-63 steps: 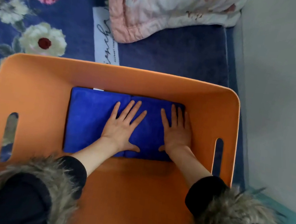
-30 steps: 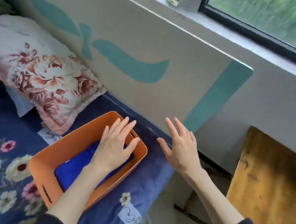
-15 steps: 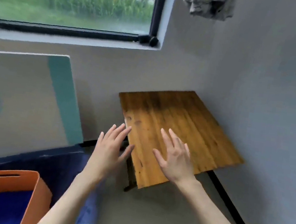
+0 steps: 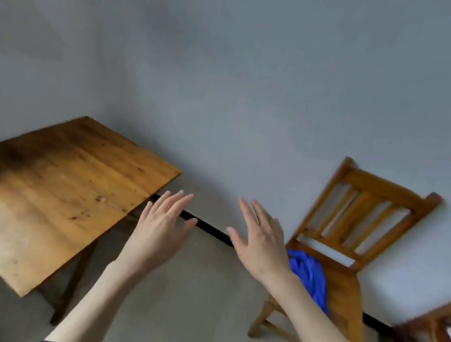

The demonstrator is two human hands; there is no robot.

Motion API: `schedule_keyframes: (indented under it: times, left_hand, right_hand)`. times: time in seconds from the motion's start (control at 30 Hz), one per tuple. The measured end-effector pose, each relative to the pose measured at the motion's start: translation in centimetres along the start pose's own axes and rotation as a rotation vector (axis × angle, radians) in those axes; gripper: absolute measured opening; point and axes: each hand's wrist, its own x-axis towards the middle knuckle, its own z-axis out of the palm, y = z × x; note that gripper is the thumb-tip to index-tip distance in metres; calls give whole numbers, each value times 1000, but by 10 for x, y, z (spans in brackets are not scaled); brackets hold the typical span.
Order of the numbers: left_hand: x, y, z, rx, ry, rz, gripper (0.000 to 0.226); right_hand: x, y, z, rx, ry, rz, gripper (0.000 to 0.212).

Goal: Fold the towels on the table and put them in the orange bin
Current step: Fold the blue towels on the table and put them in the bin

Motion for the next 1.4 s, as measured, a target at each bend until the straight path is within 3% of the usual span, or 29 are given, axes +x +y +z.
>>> schedule_keyframes:
  times: [0.3,0.57,0.77,1.03,1.23,1.4]
  left_hand:
    - [20,145,130,-52,-254,281,48]
    - [84,200,240,-53,-461,330,46]
    - [140,218,357,-33,-633,301,42]
    - [154,216,505,136,-941,273,48]
    - [139,177,599,217,-967,191,54]
    - [118,157,664,434,-910,170,66]
  right_hand:
    - [-86,167,-60,-29,60,334,59]
    - [-69,292,-50,-29,0,475,58]
    - [-32,398,-20,19,-155,582,58]
    - [-22,501,47,94,-274,678,54]
    - [-30,579,130,129,-475,675,50]
    - [-35,622,202,204,-582,637,49]
